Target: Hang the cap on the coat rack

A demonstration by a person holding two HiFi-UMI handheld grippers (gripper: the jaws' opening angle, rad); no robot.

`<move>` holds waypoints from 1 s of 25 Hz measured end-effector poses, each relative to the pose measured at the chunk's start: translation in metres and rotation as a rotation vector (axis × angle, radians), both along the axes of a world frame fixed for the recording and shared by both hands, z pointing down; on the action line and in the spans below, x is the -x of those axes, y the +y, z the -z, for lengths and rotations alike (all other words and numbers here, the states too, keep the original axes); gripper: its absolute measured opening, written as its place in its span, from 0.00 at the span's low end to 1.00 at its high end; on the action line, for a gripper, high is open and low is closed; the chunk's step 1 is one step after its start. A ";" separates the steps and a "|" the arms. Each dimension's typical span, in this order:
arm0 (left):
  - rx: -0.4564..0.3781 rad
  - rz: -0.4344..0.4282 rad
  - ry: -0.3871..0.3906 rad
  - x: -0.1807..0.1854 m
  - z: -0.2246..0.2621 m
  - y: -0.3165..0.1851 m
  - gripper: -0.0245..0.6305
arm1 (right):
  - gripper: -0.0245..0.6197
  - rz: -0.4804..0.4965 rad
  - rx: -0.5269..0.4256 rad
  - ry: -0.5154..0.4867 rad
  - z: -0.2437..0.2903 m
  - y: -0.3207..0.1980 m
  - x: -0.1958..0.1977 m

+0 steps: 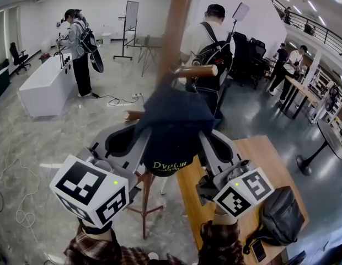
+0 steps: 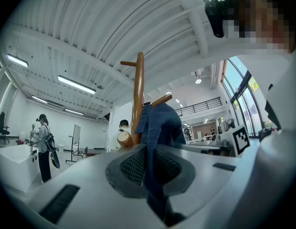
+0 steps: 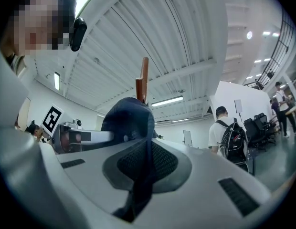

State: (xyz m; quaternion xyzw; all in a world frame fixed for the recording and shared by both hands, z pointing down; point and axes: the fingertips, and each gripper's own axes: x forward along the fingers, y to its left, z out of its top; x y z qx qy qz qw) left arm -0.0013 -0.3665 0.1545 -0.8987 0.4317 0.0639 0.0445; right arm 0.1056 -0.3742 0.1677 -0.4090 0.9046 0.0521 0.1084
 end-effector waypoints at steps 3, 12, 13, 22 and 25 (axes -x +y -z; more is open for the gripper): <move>-0.007 0.004 0.042 0.000 -0.002 0.000 0.07 | 0.07 -0.013 -0.014 -0.020 -0.002 0.001 0.000; -0.028 -0.011 0.089 -0.001 0.005 0.001 0.07 | 0.07 -0.012 -0.036 -0.086 0.006 0.006 -0.010; -0.030 -0.013 0.090 -0.001 0.008 0.002 0.07 | 0.07 -0.016 -0.037 -0.088 0.009 0.008 -0.011; -0.065 -0.012 0.124 0.011 0.000 0.016 0.08 | 0.15 -0.026 -0.035 -0.088 -0.006 0.019 -0.010; -0.071 -0.015 0.134 0.016 0.005 0.023 0.15 | 0.15 -0.037 -0.029 -0.080 -0.005 0.024 -0.009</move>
